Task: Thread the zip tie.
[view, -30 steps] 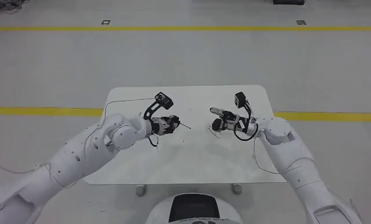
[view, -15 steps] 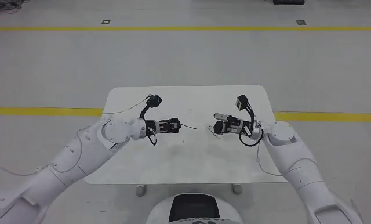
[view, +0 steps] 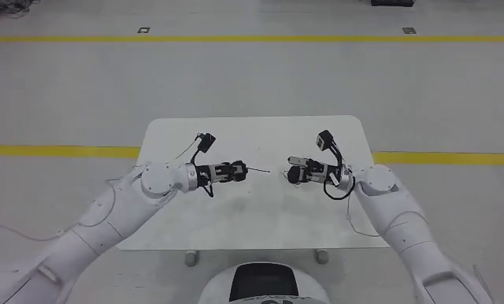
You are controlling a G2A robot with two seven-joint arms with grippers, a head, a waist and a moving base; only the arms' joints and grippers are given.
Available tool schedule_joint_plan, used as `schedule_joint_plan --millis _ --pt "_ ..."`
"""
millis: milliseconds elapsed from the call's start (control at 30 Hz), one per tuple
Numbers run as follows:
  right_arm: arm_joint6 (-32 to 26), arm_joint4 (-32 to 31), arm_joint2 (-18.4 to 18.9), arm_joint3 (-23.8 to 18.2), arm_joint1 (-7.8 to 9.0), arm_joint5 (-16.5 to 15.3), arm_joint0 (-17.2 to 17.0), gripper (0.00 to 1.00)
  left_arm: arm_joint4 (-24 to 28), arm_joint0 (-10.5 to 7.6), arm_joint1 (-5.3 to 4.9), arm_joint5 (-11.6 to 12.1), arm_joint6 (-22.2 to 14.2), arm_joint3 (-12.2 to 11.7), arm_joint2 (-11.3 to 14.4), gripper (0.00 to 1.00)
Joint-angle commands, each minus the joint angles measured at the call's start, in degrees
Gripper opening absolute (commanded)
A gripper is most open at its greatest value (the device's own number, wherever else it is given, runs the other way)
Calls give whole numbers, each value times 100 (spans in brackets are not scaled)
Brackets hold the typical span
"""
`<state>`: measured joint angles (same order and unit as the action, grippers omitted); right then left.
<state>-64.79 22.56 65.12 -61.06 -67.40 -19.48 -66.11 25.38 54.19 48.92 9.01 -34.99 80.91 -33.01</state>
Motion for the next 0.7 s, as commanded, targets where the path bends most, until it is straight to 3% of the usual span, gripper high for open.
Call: schedule_joint_plan --millis 0,167,300,467,667 --pt "3 -1 2 -1 1 0 -1 100 -1 -1 -1 0 0 2 1 0" --pt "3 -1 2 -1 1 0 -1 100 -1 -1 -1 0 0 2 1 0" --pt "222 -215 33 -271 8 0 -73 100 139 130 47 -73 274 -56 2 0" --pt "-739 323 312 -599 -16 0 -283 100 1200 410 166 348 215 -171 -54 0" --pt "-1265 255 496 -346 -143 0 -204 100 1570 476 267 557 109 -253 -116 0"
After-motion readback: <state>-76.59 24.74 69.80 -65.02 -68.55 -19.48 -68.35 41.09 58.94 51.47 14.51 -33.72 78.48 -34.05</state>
